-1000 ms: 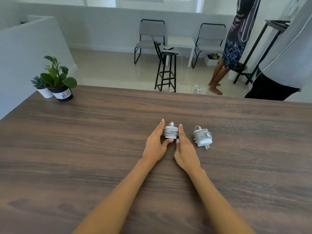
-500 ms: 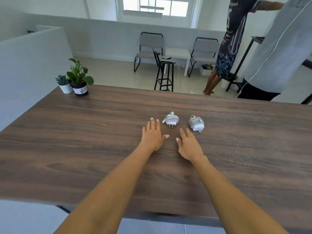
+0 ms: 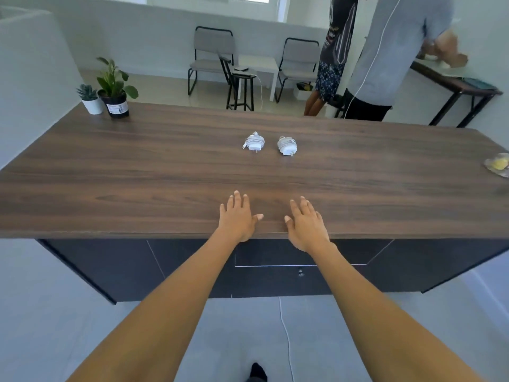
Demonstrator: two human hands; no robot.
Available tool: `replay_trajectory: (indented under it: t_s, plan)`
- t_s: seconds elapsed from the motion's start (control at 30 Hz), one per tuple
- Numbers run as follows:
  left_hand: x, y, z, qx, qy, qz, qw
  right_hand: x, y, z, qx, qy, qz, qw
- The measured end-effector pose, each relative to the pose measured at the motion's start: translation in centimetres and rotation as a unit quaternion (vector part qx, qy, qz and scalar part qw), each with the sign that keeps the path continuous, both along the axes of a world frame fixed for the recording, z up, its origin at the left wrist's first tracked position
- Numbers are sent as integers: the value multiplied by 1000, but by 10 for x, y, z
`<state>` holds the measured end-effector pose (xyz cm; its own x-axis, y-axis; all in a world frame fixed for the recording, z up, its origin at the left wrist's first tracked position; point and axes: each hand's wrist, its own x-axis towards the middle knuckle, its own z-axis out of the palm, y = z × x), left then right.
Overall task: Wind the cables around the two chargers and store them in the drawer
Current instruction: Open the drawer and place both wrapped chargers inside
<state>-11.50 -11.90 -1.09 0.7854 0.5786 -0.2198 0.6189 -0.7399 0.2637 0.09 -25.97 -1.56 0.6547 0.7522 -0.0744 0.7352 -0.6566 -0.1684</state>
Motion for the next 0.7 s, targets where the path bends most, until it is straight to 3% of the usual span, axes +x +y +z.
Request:
replay_trajectory:
  t_s: [0.23,0.53,0.7]
  plan:
    - [-29,-81,-16,11,-20,-32,999,-12,-86,-13,-30,-5,-29,999]
    - [-35,-165,-72,-2,102,-7,995,3,-174,-72,-90,67,-25,993]
    - [-34,-186,-110,-6,109,23,994,24,-197,-117,-119,102,-23,987]
